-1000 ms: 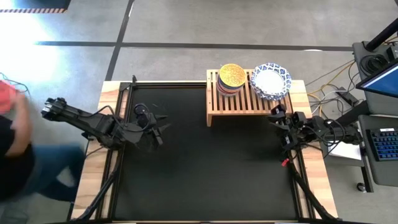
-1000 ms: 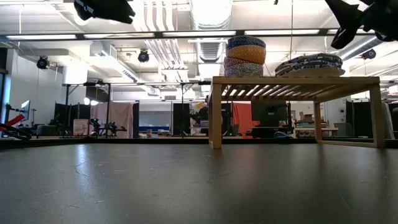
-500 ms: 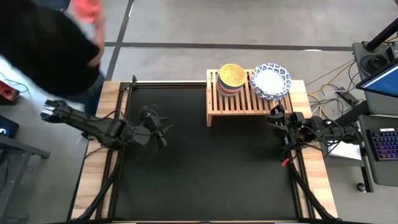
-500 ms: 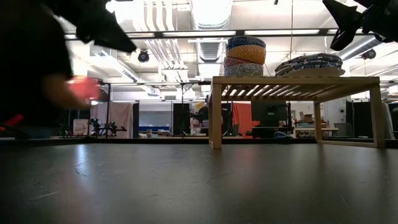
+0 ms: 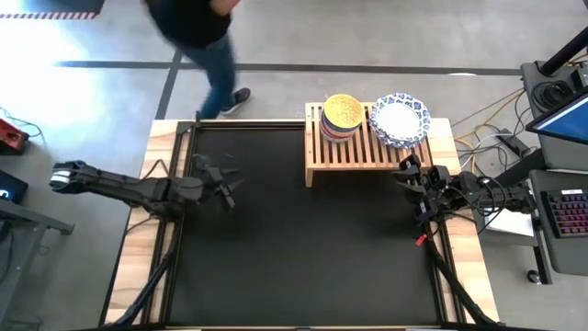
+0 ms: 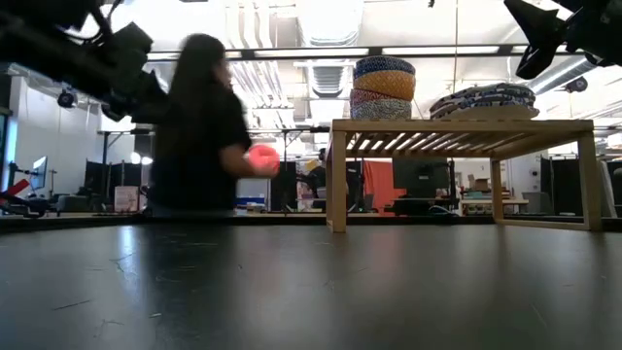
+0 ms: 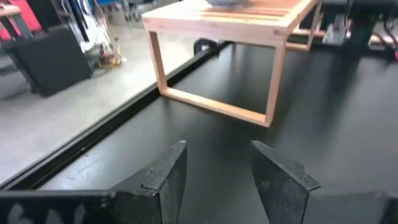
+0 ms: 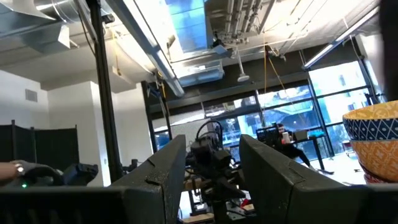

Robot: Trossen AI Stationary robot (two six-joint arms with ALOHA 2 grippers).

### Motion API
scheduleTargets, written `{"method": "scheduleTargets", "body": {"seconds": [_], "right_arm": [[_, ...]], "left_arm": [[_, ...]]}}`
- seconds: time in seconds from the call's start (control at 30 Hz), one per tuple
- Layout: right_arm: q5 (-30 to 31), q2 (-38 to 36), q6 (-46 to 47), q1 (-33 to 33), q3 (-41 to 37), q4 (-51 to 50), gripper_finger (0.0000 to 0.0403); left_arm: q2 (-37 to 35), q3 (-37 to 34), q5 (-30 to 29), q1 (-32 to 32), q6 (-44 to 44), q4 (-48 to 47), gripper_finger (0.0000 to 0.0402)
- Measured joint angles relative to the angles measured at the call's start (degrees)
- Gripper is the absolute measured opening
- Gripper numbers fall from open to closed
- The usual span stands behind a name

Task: Place and stack bowls onto a shelf
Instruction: Return to Home Position

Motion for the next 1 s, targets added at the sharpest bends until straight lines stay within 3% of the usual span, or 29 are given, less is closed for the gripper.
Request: {"method": "scheduleTargets", "body": {"seconds": [0.43, 1.0], "right_arm": [[0.0, 0.1, 0.0, 0.0, 0.0, 0.0, 0.0141], [0.0, 0.1, 0.0, 0.0, 0.0, -0.1, 0.0141]], "left_arm": [[-18.5, -10.0, -0.3, 0.2, 6.0, 1.8, 0.0159], [-32.6, -15.4, -0.5, 0.2, 9.4, 3.3, 0.0159]]}}
